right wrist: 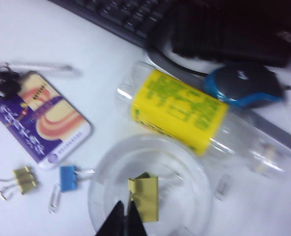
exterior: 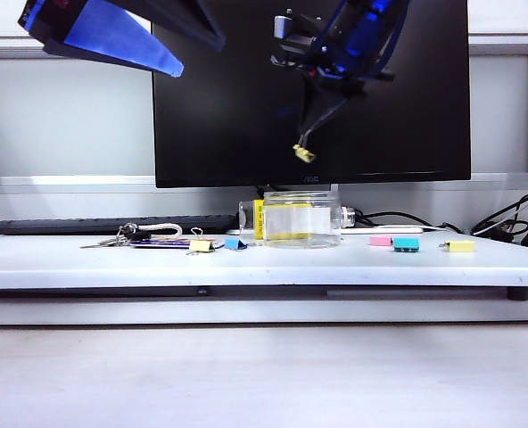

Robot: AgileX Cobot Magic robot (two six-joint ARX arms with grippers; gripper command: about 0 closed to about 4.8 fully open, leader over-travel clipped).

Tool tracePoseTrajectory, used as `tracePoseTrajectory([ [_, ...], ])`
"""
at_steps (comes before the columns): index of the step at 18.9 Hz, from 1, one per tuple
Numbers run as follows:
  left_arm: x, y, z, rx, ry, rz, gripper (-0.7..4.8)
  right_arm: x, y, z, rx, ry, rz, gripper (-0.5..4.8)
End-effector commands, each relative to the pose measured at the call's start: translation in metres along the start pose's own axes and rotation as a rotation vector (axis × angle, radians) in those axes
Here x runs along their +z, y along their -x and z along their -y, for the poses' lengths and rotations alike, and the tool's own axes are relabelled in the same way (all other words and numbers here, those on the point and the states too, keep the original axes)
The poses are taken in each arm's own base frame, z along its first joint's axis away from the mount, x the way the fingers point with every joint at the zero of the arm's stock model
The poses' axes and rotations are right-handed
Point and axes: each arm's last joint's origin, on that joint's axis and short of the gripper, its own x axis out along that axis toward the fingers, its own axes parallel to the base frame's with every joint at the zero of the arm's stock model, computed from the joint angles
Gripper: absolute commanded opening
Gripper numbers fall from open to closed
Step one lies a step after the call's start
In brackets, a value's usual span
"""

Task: Pick up the clips with the largest number of clips of the same color on the table and place them in a round transparent plastic box.

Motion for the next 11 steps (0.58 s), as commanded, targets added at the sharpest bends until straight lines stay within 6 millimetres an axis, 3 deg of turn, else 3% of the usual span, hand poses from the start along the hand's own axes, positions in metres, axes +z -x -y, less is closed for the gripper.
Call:
tracePoseTrajectory([
  [1,0.002,0.001,0.0,-0.002,-0.001,0.011,3.05,-0.003,-0.018,0.001,0.036,-0.013,0.002,-0.01],
  [5,-0.002,0.001,0.0,-0.002,0.001,-0.024,3.05,-0.015,-0.042,0.002,0.037,-0.02,-0.055,-0.01],
  [8,-0.002,0.001,0.0,-0.003,0.001,-0.029,3.05,-0.014,-0.044,0.002,0.035,-0.018,-0.046,0.0],
  [9,-0.002,0.001,0.0,-0.003,0.001,-0.029,3.05,-0.014,-0.044,0.002,0.035,-0.017,-0.044,0.13],
  [10,-0.002,0.001,0.0,-0.003,0.001,-0.029,3.05,-0.014,-0.044,0.003,0.035,-0.017,-0.045,0.79],
  [11,-0.002,0.001,0.0,-0.003,0.002,-0.029,3.05,-0.014,-0.044,0.003,0.035,-0.018,-0.046,0.86],
])
